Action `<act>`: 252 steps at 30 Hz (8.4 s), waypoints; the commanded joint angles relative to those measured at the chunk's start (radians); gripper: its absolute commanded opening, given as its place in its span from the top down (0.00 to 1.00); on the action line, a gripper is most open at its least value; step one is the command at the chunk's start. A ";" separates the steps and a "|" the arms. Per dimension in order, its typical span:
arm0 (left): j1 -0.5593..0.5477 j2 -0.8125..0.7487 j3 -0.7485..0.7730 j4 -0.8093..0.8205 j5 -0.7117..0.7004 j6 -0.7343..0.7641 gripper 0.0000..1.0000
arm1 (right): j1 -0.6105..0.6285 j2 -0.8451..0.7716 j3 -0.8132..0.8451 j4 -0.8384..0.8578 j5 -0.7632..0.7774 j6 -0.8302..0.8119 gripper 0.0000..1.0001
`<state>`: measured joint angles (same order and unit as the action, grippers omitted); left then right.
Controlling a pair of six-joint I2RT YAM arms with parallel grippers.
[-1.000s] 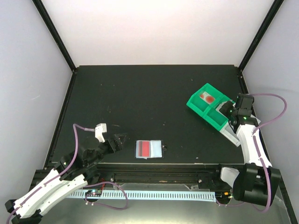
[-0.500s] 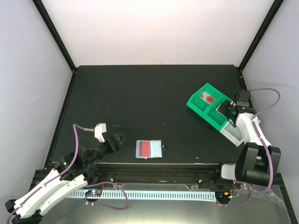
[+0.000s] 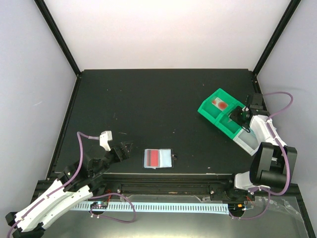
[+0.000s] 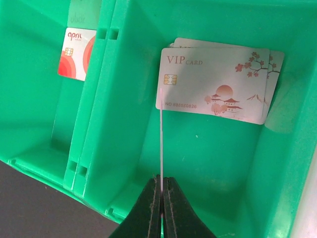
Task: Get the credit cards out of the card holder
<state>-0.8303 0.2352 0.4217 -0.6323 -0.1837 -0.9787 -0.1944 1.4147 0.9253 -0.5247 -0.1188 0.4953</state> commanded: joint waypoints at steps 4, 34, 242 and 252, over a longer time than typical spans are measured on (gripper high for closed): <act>0.005 -0.003 -0.004 -0.008 -0.020 0.012 0.01 | -0.005 0.025 0.033 -0.023 -0.026 -0.021 0.99; 0.005 0.000 0.000 -0.010 -0.024 0.010 0.01 | -0.005 0.069 0.053 0.010 0.047 -0.036 0.99; 0.026 0.340 -0.291 0.536 0.403 -0.040 0.05 | 1.230 0.107 -0.233 0.582 -0.105 0.517 0.78; 0.029 0.325 -0.312 0.576 0.449 -0.042 0.05 | 1.242 0.184 -0.232 0.539 -0.054 0.492 0.81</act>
<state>-0.8062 0.5446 0.1223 -0.0887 0.2478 -1.0103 1.0389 1.5803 0.6807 0.0254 -0.2138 1.0031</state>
